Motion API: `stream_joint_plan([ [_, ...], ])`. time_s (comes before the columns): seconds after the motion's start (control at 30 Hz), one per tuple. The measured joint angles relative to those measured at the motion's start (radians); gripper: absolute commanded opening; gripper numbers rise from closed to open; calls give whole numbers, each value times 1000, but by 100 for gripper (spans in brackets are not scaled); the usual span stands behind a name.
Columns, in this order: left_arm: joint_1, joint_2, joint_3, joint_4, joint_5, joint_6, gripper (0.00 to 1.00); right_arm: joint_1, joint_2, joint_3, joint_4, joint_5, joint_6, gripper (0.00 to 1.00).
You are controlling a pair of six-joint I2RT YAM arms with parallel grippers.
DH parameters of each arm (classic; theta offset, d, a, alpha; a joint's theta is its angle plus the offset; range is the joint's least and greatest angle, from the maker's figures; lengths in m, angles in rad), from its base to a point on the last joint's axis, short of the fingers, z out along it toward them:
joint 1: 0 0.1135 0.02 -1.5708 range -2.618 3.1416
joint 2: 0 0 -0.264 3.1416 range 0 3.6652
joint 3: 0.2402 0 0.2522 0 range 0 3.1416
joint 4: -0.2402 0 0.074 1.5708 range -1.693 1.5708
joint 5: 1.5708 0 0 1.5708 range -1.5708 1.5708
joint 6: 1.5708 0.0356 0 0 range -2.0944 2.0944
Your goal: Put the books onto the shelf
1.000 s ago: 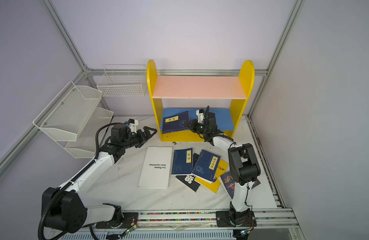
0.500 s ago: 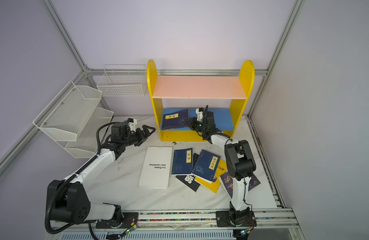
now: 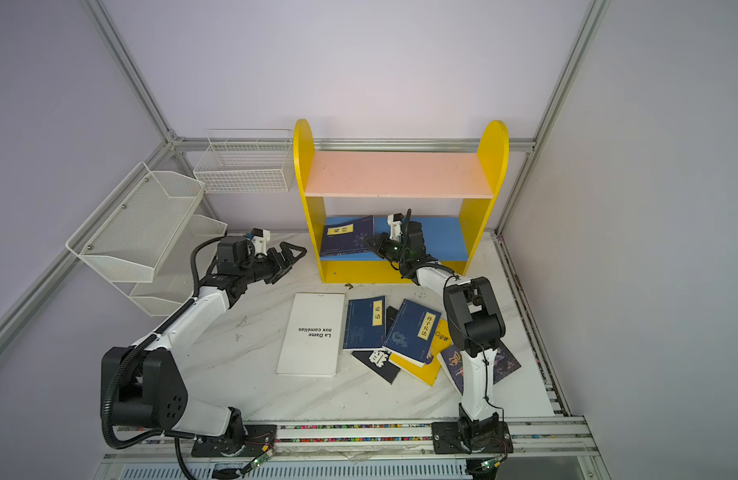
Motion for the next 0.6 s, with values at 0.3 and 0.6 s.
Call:
stream_joint_plan([
  [0.3,10,35,1,1,34,1,100,0,2,43,-71,-3,-56,9],
  [0.6,10,42,1,2,48,0,100,3,1,55,-193,28,-125,44],
])
